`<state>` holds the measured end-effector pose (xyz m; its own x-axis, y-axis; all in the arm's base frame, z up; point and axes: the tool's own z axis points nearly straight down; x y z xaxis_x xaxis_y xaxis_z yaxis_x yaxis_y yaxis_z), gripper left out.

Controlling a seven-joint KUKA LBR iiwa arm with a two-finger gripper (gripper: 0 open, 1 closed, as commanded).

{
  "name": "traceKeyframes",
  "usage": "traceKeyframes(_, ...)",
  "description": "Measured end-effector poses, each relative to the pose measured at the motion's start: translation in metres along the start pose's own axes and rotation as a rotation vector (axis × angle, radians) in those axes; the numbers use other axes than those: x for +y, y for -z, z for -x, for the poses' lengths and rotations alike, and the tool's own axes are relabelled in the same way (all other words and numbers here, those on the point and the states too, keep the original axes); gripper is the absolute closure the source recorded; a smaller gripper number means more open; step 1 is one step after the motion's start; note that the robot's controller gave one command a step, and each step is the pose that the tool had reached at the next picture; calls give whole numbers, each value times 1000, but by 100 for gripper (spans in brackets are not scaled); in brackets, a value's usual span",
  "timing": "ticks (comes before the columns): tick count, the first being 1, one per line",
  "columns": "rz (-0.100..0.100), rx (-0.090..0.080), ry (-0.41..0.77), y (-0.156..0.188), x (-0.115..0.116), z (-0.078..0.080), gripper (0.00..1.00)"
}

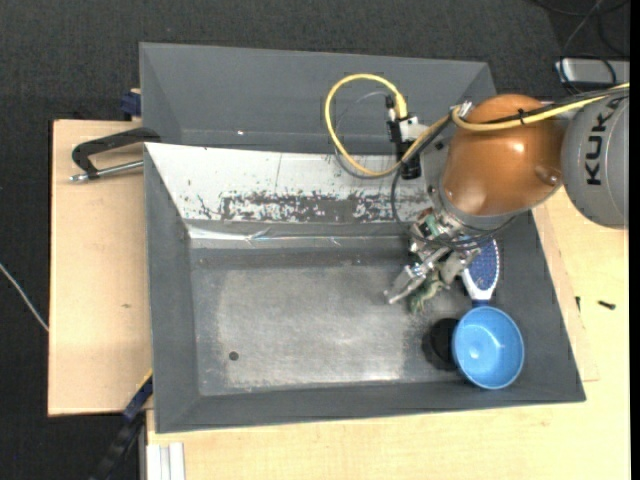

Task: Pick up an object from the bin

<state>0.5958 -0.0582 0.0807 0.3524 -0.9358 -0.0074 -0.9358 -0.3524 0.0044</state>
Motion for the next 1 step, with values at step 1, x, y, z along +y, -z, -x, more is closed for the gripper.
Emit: traceKeyframes(1, 53, 10, 373, -11, -1, 24, 0)
